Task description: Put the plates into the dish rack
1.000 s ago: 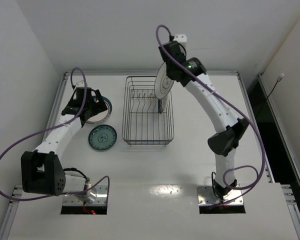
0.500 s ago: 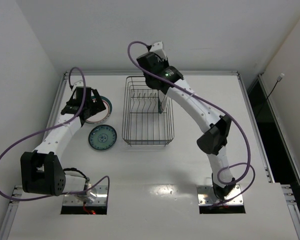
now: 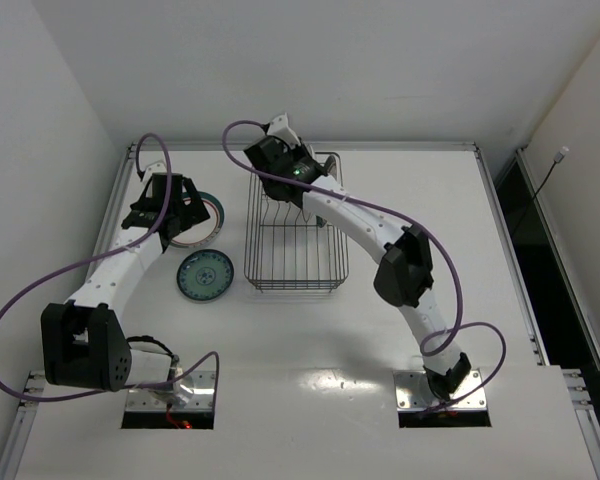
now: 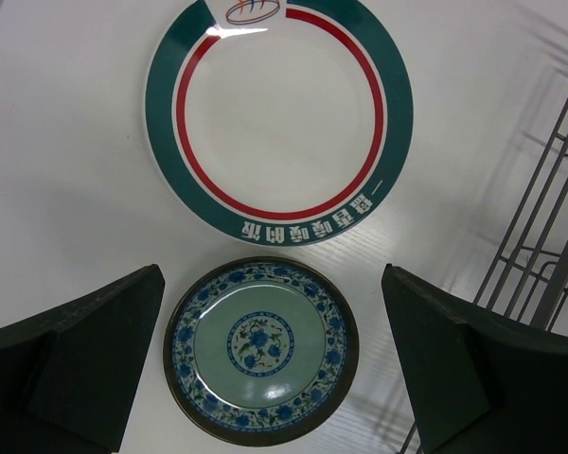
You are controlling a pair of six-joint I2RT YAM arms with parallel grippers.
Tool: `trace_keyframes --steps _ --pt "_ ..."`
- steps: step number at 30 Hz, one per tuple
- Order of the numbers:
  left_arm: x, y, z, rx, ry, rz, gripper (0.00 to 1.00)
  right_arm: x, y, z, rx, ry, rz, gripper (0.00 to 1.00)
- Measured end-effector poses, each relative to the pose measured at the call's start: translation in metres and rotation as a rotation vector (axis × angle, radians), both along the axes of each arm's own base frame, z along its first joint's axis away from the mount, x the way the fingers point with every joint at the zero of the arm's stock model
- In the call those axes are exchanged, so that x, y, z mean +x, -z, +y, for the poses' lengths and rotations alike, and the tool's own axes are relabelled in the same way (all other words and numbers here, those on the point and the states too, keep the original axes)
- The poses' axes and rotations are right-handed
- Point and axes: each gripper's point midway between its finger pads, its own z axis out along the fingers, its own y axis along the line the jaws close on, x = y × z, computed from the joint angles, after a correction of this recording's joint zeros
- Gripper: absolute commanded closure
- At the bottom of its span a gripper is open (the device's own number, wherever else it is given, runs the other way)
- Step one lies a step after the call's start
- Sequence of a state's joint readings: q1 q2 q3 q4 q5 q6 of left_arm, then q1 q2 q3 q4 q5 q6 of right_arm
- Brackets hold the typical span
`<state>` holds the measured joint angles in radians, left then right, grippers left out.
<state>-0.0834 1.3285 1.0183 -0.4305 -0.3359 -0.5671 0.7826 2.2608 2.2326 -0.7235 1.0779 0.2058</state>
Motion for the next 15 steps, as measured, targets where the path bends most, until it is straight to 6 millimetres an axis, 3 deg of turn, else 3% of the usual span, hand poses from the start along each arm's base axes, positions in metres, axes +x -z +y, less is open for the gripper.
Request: trace_keyframes --steps 7,15 --pt "0.000 0.000 0.001 0.003 -0.007 0.001 0.00 -0.001 -0.007 0.003 -0.017 0.006 -0.038 1.00" --pt "-0.001 0.000 0.003 0.009 -0.013 0.001 0.00 -0.008 -0.052 -0.010 -0.033 0.031 -0.117 1.00"
